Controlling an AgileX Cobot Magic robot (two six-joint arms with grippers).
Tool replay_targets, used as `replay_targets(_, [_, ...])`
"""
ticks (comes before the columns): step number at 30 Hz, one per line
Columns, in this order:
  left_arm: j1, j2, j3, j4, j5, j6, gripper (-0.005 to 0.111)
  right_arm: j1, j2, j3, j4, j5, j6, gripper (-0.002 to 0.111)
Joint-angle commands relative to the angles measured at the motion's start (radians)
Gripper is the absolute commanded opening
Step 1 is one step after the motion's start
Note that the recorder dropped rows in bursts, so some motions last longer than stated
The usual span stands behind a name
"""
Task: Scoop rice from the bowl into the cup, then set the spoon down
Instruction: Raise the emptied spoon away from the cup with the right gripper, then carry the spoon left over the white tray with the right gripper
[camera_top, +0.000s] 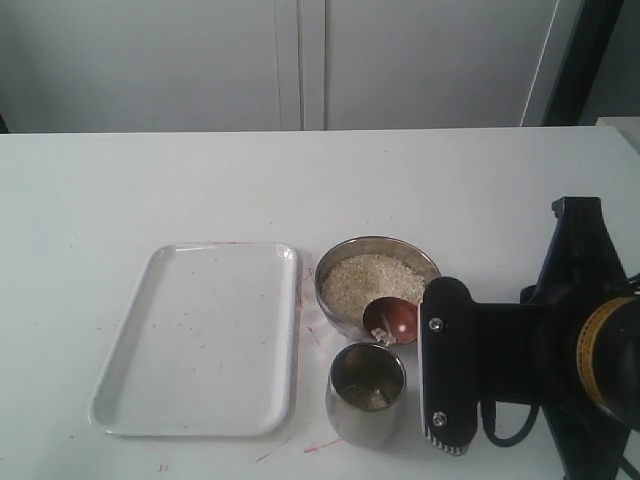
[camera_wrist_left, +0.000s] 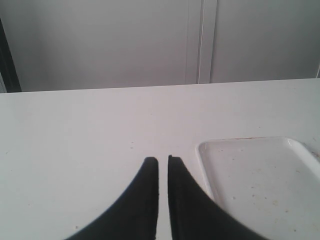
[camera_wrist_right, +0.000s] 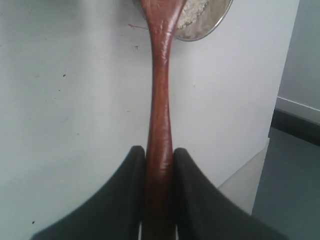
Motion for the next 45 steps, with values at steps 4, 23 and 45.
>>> replay_targets(4, [-0.006, -0.001, -0.006, -0.003, -0.004, -0.001, 0.014, 0.002, 0.001, 0.001, -0.020, -0.037, -0.103, 0.000])
replay_targets(23, [-0.006, -0.001, -0.006, -0.003, -0.004, -0.001, 0.014, 0.002, 0.001, 0.001, -0.148, 0.000, -0.167, 0.000])
replay_targets(45, [-0.006, -0.001, -0.006, -0.003, -0.004, -0.001, 0.014, 0.002, -0.001, 0.001, 0.417, -0.131, 0.813, 0.000])
